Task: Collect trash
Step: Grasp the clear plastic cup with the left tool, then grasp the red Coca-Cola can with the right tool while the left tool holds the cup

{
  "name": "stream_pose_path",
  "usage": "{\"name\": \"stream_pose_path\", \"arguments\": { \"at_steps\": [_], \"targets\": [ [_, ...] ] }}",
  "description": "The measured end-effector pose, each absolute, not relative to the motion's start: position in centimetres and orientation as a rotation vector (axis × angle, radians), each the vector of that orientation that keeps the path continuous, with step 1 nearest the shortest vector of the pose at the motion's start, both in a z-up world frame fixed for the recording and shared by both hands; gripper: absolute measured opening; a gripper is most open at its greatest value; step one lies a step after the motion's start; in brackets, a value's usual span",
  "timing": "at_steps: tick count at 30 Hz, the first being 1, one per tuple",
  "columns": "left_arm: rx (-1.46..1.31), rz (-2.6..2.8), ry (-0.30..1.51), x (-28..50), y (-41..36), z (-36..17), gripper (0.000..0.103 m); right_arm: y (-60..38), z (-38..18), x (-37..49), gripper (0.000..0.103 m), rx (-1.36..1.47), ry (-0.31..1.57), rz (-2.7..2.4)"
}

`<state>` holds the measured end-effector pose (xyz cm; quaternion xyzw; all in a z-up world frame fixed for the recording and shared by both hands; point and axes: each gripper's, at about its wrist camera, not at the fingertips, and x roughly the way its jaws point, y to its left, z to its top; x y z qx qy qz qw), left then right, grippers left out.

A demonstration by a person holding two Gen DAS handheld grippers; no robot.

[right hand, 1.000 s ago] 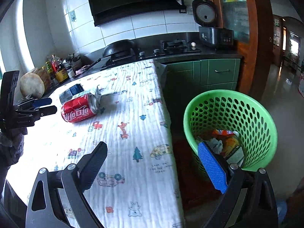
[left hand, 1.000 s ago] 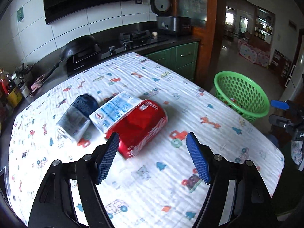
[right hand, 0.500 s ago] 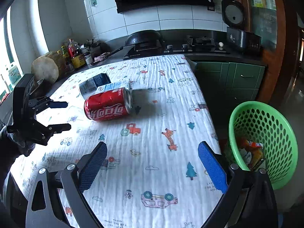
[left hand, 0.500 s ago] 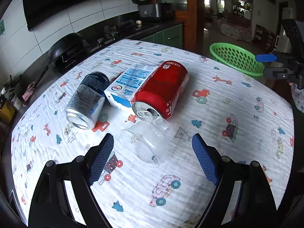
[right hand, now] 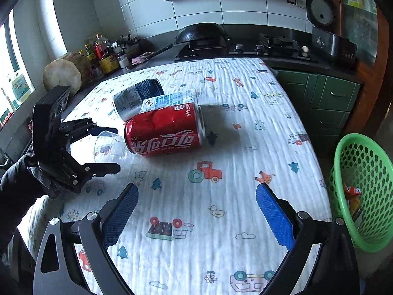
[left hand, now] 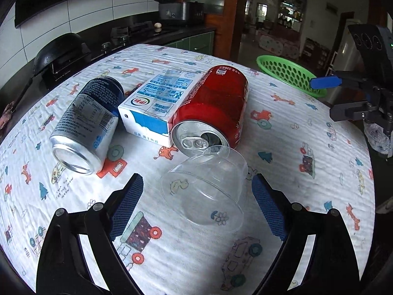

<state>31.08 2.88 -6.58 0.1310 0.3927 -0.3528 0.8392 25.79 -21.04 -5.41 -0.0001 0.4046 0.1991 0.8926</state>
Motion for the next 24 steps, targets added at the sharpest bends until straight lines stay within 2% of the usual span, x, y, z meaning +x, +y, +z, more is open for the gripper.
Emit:
{"name": "stream_pose_path", "arguments": {
  "at_steps": [4, 6, 8, 9, 17, 24],
  "targets": [
    [0.258, -0.784, 0.839, 31.4, 2.7, -7.1, 0.088, -20.0, -5.6, 26.2, 0.093, -0.008, 0.849, 0.416],
    [0.241, -0.791, 0.834, 31.4, 3.0, -7.0, 0.083, -19.6, -5.6, 26.3, 0.093, -0.009, 0.850, 0.419],
    [0.226, -0.789, 0.842, 31.4, 3.2, -7.1, 0.069, -19.2, -5.6, 26.5, 0.093, -0.009, 0.852, 0.423],
    [0.217, -0.783, 0.847, 31.4, 3.4, -7.1, 0.066, -19.1, -5.6, 26.5, 0.093, -0.007, 0.854, 0.424],
    [0.161, -0.685, 0.848, 29.4, 4.4, -6.3, 0.065, -17.2, -5.6, 27.5, 0.093, 0.040, 0.881, 0.450],
    [0.137, -0.590, 0.840, 26.6, 6.2, -5.2, 0.065, -15.0, -5.9, 30.5, 0.093, 0.214, 0.950, 0.449]
  ]
}}
